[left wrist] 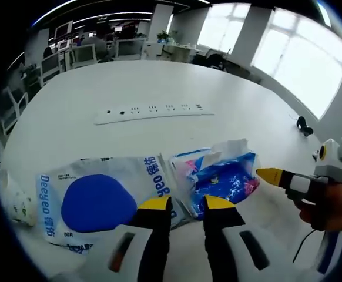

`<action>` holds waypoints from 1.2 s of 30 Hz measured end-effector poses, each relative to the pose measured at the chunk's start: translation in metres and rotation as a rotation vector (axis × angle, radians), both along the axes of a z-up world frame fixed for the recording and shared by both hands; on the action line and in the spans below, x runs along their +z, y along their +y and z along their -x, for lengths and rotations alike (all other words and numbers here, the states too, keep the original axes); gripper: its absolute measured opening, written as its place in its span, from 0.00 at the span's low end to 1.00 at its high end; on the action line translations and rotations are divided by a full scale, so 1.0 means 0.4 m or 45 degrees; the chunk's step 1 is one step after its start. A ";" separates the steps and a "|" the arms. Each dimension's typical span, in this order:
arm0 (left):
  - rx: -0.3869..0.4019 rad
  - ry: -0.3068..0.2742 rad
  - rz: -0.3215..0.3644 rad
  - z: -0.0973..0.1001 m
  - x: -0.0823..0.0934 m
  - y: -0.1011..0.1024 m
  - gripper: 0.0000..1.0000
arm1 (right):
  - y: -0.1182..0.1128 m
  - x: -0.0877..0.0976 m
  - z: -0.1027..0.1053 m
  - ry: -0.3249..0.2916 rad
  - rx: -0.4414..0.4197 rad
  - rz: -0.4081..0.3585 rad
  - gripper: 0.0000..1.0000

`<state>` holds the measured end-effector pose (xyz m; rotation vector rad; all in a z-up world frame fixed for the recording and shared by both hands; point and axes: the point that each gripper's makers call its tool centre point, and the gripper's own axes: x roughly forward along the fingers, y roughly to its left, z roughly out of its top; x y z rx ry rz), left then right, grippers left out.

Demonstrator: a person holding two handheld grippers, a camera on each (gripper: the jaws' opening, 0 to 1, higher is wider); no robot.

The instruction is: Arrange the tabletop items into an orderly group along one side of the table until the central work area is clear of visible clutter.

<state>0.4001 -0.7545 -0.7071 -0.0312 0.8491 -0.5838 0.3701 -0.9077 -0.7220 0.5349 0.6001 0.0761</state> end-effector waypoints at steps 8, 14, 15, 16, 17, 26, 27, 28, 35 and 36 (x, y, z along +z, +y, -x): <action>-0.022 -0.040 0.003 0.017 0.010 0.048 0.23 | -0.013 0.022 0.021 -0.036 -0.030 -0.034 0.13; 0.004 -0.058 0.066 0.036 0.017 0.079 0.26 | -0.006 0.015 0.040 -0.022 -0.026 -0.036 0.17; -0.007 -0.066 0.068 0.038 0.018 0.081 0.27 | -0.002 0.013 0.045 -0.022 -0.022 -0.034 0.18; -0.017 -0.073 0.070 0.041 0.020 0.084 0.28 | 0.001 0.012 0.047 -0.022 -0.015 -0.029 0.19; -0.027 -0.082 0.072 0.045 0.021 0.091 0.28 | 0.005 0.011 0.050 -0.023 -0.005 -0.021 0.21; -0.033 -0.124 0.099 0.068 0.041 0.145 0.32 | 0.035 0.016 0.078 -0.048 0.067 0.020 0.29; -0.036 -0.126 0.095 0.071 0.042 0.149 0.32 | 0.038 0.018 0.080 -0.057 0.077 0.030 0.30; -0.047 -0.131 0.085 0.077 0.042 0.155 0.32 | 0.046 0.023 0.086 -0.068 0.097 0.049 0.30; -0.072 -0.149 0.095 0.119 0.055 0.186 0.36 | 0.078 0.035 0.115 -0.108 0.165 0.077 0.38; -0.075 -0.150 0.098 0.125 0.057 0.188 0.38 | 0.083 0.035 0.119 -0.106 0.175 0.081 0.39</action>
